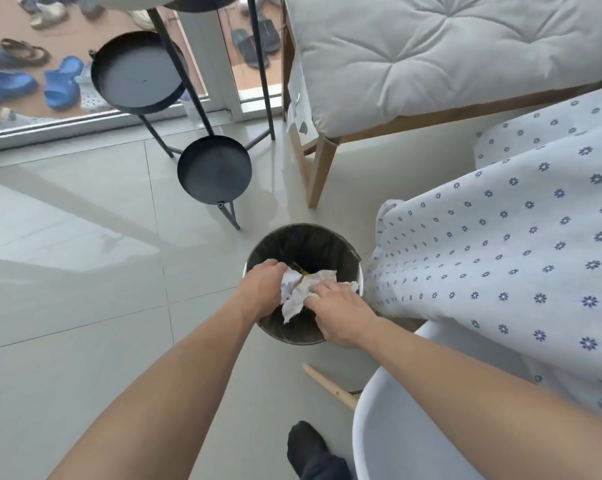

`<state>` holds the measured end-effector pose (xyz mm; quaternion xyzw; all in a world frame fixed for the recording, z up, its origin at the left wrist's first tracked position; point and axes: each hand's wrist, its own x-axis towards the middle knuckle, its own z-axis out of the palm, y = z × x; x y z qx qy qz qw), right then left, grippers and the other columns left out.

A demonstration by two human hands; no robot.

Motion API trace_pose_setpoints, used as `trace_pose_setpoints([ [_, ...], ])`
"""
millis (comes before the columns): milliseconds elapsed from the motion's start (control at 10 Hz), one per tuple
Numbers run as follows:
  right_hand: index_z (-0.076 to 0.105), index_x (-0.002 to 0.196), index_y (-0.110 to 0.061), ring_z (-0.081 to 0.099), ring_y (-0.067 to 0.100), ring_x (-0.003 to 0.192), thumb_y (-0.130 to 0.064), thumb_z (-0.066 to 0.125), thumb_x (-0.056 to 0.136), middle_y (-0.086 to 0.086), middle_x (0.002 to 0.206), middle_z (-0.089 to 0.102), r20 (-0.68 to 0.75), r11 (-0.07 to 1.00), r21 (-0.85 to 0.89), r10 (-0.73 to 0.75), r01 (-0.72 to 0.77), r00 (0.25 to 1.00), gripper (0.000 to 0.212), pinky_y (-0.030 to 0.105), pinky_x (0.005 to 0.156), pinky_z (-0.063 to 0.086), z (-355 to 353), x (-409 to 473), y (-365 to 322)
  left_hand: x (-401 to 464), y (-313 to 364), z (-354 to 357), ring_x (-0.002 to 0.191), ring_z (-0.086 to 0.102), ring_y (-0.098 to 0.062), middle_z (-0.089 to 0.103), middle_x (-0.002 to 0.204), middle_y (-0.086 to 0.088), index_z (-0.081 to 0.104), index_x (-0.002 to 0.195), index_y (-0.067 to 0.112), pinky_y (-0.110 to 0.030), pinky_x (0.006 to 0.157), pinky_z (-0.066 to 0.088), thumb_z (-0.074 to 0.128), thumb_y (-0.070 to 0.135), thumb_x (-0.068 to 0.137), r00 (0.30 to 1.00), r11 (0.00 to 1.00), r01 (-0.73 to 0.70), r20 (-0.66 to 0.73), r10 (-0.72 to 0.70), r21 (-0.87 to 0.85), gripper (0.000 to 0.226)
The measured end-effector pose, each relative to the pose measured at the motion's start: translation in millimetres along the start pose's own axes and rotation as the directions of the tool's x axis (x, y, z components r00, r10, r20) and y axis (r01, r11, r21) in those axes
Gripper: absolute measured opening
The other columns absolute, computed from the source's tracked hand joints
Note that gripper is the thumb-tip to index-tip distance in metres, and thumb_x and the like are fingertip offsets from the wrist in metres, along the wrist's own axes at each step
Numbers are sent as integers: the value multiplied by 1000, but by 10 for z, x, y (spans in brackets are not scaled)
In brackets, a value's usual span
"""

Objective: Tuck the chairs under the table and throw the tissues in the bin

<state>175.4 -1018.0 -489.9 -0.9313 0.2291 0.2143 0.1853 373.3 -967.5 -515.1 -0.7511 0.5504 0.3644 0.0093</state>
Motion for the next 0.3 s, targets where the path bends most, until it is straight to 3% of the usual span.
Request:
trace_pose_setpoints([
  [100, 54, 139, -14, 27, 38, 147, -31, 52, 99, 18, 156, 40, 63, 998, -21, 56, -55, 996, 43, 53, 122, 23, -34, -96, -20, -54, 16, -95, 148, 37, -35, 37, 163, -12, 44, 151, 10, -46, 115, 41, 49, 10, 100, 998, 996, 19, 50, -23, 93, 51],
  [200, 37, 153, -18, 0, 36, 157, -51, 38, 103, 16, 171, 12, 163, 990, -4, 140, -141, 977, 60, 58, 126, 5, -134, -231, -29, -167, 64, -249, 159, 5, -37, 6, 174, -12, 22, 162, 15, -55, 124, 23, 39, 41, 109, 994, 977, 30, 95, -52, 213, 62],
  [300, 23, 161, -23, -12, 34, 157, -65, 27, 101, 11, 173, -3, 164, 978, 25, 198, -205, 966, 73, 61, 124, -3, -322, -366, -57, -292, 157, -460, 159, -7, -36, -8, 175, -8, 7, 165, 18, -59, 127, 11, 29, 59, 107, 990, 966, 67, 105, -96, 251, 74],
])
